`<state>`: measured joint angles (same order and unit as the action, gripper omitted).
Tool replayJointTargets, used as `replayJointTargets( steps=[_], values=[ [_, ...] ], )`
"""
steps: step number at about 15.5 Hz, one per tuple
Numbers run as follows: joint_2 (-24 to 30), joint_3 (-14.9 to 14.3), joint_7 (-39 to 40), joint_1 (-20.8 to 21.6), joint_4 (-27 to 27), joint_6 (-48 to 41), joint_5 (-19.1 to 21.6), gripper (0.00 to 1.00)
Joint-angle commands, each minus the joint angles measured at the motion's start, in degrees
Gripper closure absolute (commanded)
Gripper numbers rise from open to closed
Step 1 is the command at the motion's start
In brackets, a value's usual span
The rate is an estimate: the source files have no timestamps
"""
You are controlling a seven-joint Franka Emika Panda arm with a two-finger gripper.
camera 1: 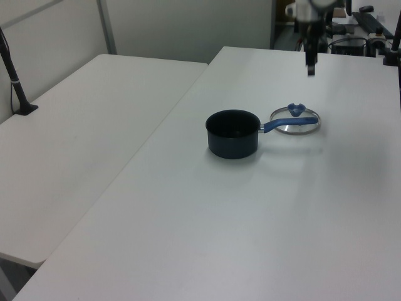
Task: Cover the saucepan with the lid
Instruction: 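Move the gripper down toward the glass lid's blue knob, then close the gripper on the blue knob of the glass lid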
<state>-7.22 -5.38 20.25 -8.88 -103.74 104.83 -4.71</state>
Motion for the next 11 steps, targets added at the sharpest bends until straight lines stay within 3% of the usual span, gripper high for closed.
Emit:
replayJointTargets(
  steps=[1,11],
  values=[
    [-2.18,0.19,0.67,0.53,-3.92,6.34,0.05,0.0],
    [-10.01,1.07,0.66,2.82,-4.01,13.47,-0.39,0.0]
  ],
)
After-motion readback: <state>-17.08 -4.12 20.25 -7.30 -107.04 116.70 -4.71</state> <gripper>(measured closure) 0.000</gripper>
